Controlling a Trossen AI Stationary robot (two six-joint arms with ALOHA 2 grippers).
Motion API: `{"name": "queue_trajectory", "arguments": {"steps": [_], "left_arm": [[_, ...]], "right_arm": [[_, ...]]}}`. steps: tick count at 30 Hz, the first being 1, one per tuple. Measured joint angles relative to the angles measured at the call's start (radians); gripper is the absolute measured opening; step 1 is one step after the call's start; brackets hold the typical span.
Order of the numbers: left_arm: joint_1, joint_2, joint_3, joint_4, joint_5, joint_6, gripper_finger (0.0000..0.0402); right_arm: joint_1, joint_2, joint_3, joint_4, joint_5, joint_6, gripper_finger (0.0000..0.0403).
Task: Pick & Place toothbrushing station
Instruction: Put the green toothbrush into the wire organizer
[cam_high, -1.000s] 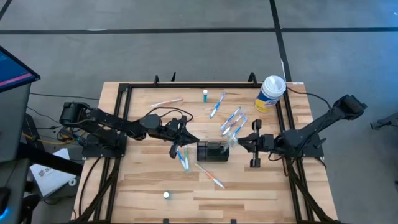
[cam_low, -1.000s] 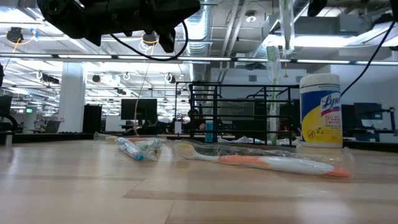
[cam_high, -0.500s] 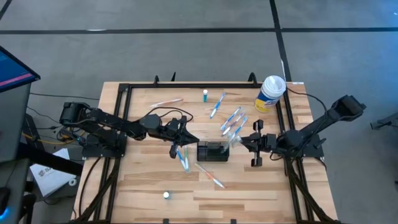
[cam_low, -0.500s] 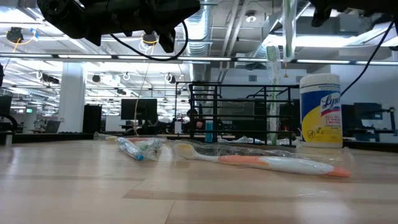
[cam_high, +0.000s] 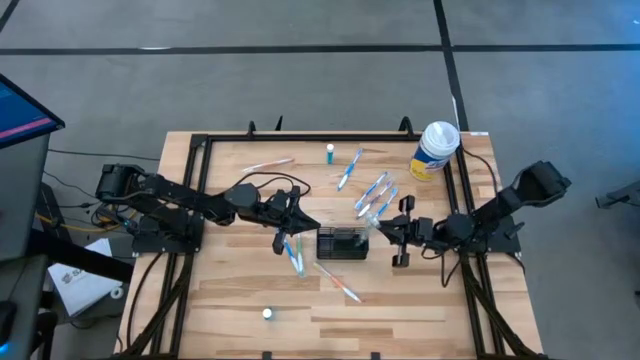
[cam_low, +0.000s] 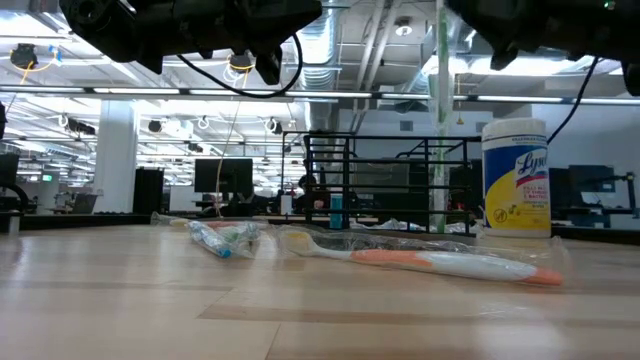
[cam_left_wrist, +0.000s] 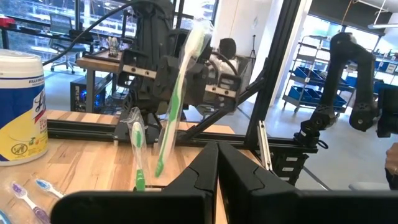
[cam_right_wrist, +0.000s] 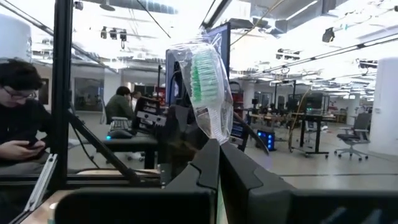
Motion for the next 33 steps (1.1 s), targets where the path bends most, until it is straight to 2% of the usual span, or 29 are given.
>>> {"name": "queue_trajectory", "arguments": {"steps": [11,22,33], "left_arm": [[0.000,0.000,0.000,0.000,0.000,0.000,0.0003],[0.000,0.000,0.000,0.000,0.000,0.000,0.0003],[0.000,0.000,0.000,0.000,0.000,0.000,0.0003]], "right_arm": [[-0.028,0.096,-0.001,0.018,-0.001,0.021,0.0000],[-0.062,0.100,-0.001,0.017,-0.048,0.036,0.0000],[-0.063,0.100,-0.034,0.018,-0.048,0.077,0.0000]]}}
